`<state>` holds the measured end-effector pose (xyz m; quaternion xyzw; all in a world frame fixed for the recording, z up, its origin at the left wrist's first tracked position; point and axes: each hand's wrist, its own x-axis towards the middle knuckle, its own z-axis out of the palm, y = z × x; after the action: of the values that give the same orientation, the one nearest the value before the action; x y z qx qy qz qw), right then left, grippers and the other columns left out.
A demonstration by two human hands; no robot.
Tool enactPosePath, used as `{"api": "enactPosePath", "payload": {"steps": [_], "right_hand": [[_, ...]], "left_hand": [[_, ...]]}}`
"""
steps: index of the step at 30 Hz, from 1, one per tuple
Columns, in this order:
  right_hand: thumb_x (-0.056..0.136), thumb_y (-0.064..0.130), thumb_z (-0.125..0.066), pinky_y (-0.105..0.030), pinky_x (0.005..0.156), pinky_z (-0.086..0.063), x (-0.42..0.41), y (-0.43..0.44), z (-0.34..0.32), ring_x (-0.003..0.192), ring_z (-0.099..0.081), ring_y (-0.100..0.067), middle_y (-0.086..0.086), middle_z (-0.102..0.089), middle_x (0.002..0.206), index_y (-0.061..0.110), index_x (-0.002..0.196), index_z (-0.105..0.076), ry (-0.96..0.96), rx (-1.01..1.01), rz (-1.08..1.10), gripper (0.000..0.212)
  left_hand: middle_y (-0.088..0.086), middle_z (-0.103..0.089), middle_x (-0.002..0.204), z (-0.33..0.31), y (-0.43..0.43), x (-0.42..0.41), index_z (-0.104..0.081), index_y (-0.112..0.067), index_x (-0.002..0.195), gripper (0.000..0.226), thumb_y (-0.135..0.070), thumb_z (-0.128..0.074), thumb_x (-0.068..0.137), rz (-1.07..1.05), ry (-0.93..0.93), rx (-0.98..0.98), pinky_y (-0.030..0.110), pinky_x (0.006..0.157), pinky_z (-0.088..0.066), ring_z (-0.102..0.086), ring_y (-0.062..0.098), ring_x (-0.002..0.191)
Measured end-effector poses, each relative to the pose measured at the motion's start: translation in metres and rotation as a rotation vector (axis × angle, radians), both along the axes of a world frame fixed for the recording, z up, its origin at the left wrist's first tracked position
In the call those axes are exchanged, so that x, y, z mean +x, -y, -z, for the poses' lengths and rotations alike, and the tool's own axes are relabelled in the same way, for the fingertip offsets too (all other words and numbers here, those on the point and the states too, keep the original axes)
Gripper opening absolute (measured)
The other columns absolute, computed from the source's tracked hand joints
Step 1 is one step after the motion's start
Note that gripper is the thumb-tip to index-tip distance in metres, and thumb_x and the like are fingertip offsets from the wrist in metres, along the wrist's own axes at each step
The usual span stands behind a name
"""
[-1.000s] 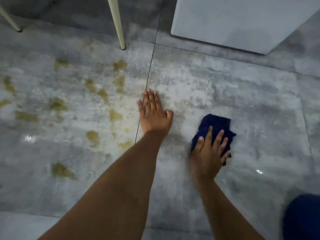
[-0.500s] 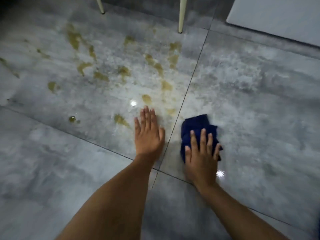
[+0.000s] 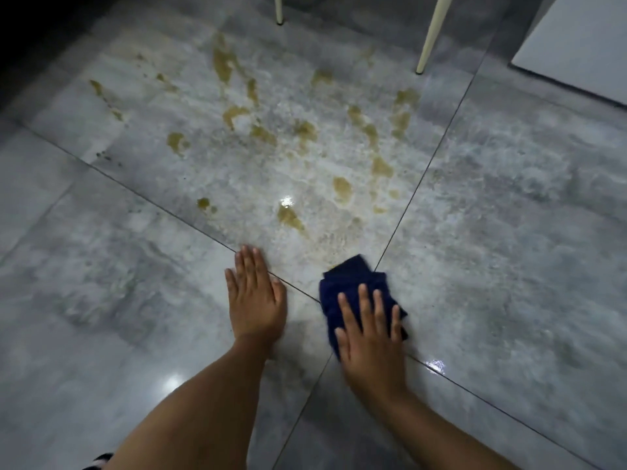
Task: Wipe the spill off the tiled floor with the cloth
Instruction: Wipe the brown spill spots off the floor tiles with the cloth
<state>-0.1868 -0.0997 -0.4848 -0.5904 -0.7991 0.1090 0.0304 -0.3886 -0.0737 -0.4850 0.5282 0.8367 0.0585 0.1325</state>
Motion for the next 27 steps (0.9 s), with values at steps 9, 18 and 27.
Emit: {"api": "enactPosePath", "payload": {"steps": [9, 18, 27], "right_hand": [[0.098, 0.046, -0.018, -0.054, 0.118, -0.003, -0.009, -0.11, 0.004, 0.148, -0.007, -0.028, -0.006, -0.013, 0.161, 0.029, 0.152, -0.021, -0.009, -0.037, 0.201, 0.057], [0.099, 0.045, -0.02, -0.054, 0.117, 0.001, -0.068, -0.093, -0.007, 0.148, -0.006, -0.028, -0.005, -0.011, 0.161, 0.031, 0.152, -0.019, -0.027, -0.115, 0.01, 0.055], [0.1, 0.044, -0.021, -0.052, 0.115, 0.004, -0.087, -0.092, -0.008, 0.148, -0.006, -0.029, -0.005, -0.01, 0.161, 0.032, 0.151, -0.021, -0.059, -0.092, -0.048, 0.053]], "left_hand": [[0.002, 0.022, 0.154, -0.001, -0.007, 0.0, 0.014, -0.015, 0.148, 0.066, -0.041, -0.006, 0.09, 0.001, 0.056, 0.018, 0.033, 0.116, 0.019, 0.025, 0.013, 0.143], [0.006, 0.023, 0.157, -0.002, -0.016, -0.008, 0.016, -0.011, 0.15, 0.069, -0.04, -0.007, 0.091, 0.002, 0.053, -0.025, 0.037, 0.118, 0.014, 0.027, 0.015, 0.143], [0.002, 0.023, 0.156, -0.001, -0.027, -0.039, 0.012, -0.014, 0.151, 0.069, -0.041, -0.006, 0.09, -0.046, 0.076, 0.015, 0.037, 0.117, 0.015, 0.025, 0.012, 0.143]]}}
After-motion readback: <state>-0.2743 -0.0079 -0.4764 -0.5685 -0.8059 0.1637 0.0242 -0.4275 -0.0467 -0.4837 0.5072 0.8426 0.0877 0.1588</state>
